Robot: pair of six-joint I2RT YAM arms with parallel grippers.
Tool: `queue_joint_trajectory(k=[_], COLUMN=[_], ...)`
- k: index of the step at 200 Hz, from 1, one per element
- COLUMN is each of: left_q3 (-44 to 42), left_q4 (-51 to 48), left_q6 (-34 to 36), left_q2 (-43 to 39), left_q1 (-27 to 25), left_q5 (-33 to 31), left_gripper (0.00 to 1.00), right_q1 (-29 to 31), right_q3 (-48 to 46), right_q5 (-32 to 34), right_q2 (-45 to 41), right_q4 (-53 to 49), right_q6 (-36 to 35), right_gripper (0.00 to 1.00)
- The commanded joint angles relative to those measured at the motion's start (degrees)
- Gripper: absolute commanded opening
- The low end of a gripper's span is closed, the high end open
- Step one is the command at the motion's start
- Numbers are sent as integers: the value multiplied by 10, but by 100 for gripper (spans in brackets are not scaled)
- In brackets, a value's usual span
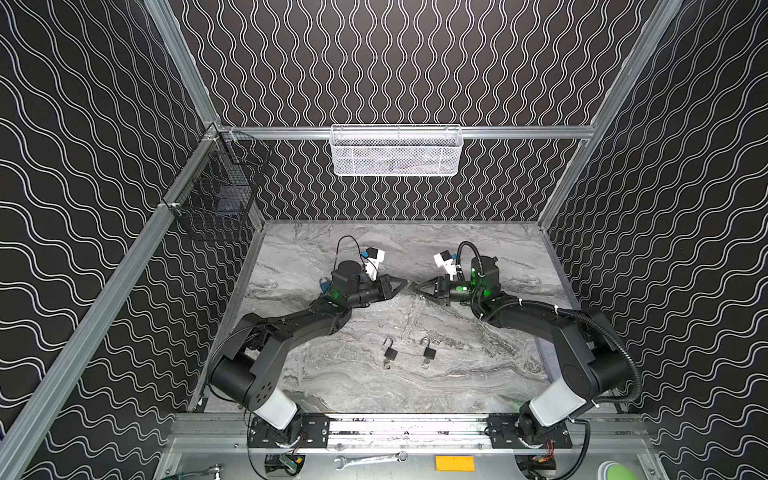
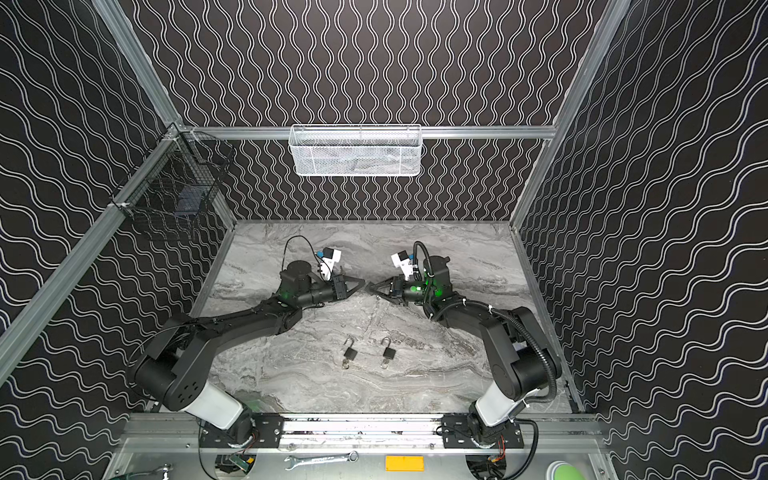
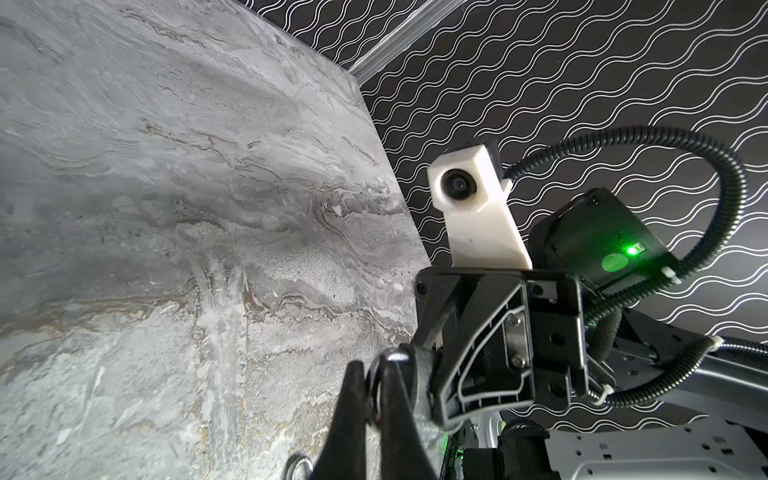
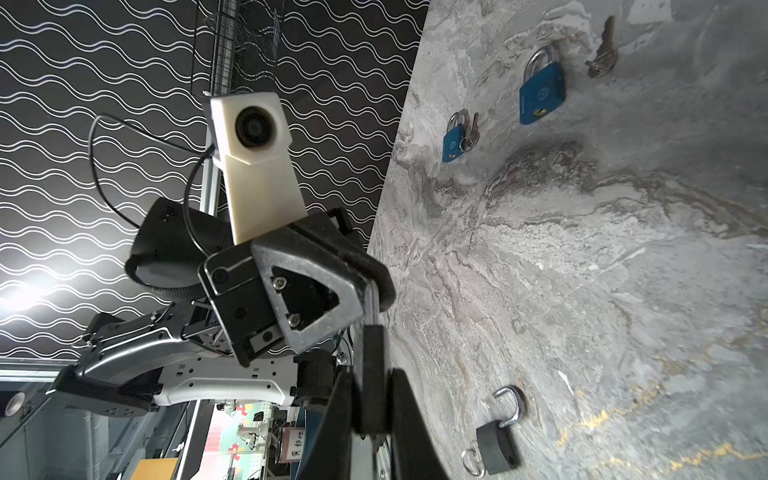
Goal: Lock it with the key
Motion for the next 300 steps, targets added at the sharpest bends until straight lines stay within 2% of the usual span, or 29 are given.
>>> queue_joint_trajectory(k=[1,47,65,110,147,170,220,255,283,300], left_q3=[3,15,18,22,21,20,23,35,42,42], left_q4=[-6,-31,-28,-13,13,17,-10,-30,-12,7], left_q6=[8,12,6,-3,-19,-19,-8,-11,-32,-47], left_q2=[1,3,8,21,32,37,34,37,47,54], left_q1=[-15,-14,-11,-5,-2,-1,-1,5,7,9], left_q5=[112,110,109,104,110,112,94,81,86,92], left_gripper=[0,0,10,18,16,0,0,0,0,0], right_q1=[3,3,3,2,2,2,1,-2,-4,-5], right_q3=[13,7,3,-12,-14,-13,-11,-23,-39,-51], right_q5=[25,17,14,11,7,7,11,12,16,19], right_q2=[4,5,1,-7,-9,-9,-8,-7,-7,-9], right_q4=[89,88,85,88,85,80,78,101,121,136], right_q6=[9,5,1,-3,-8,-13,-10,3,10,16], right_gripper=[0,0,0,0,0,0,0,23,35,38])
